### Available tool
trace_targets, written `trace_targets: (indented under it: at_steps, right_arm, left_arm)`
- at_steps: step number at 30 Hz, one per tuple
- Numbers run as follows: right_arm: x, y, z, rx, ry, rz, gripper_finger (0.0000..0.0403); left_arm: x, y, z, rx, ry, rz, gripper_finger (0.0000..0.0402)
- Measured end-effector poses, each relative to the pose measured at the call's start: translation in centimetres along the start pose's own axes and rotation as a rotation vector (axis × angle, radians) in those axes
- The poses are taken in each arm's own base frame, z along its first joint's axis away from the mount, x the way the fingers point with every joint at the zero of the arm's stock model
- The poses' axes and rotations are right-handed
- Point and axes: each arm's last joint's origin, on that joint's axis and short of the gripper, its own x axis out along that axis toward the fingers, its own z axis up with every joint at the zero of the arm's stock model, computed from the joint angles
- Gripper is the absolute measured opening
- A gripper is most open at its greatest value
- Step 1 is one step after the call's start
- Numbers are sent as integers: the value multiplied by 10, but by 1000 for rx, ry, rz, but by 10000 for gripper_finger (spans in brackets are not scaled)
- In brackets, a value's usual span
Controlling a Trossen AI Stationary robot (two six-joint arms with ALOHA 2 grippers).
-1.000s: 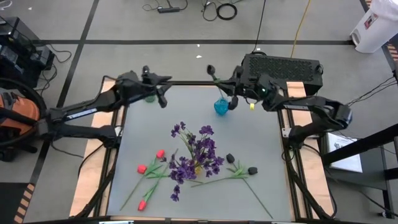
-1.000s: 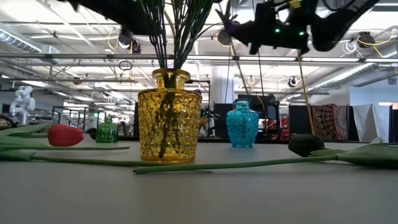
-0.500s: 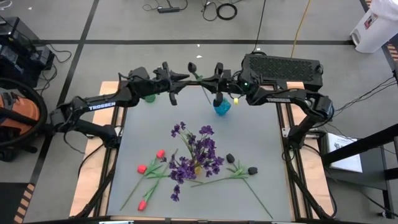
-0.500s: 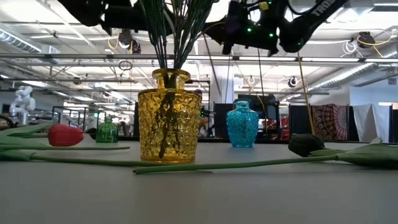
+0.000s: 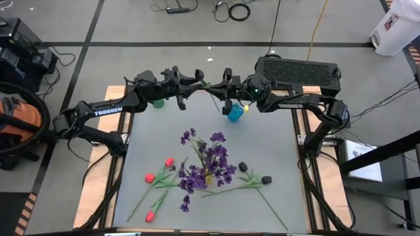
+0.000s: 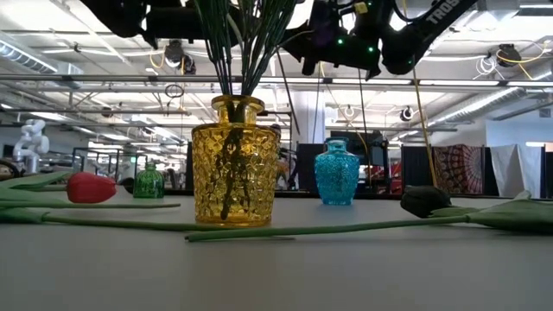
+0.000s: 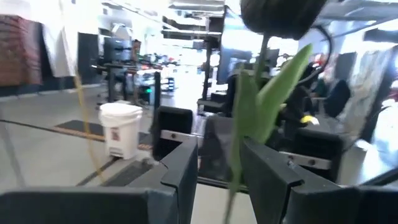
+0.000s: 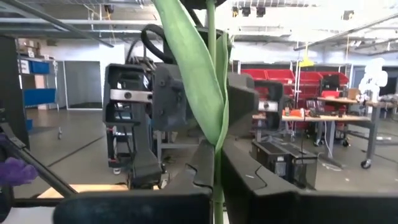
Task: Sort flowers into vase by color
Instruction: Put the bottom black flower into the green vase
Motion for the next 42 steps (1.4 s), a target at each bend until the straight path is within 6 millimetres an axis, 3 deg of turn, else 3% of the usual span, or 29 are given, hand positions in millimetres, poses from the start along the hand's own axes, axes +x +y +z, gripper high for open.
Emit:
trace_targets:
  at_steps: [35,38,42]
  right_arm:
    - [12,30,-2,23,-6,84,4]
    - [12,30,-2,19,-6,84,4]
    - [12,30,-2,19,-5,84,16]
  left_arm:
    - [8,-32,1,-29,-24,-157,124]
    - [8,-32,0,-29,-24,-155,108]
    - [8,-32,0,-5,-25,-154,51]
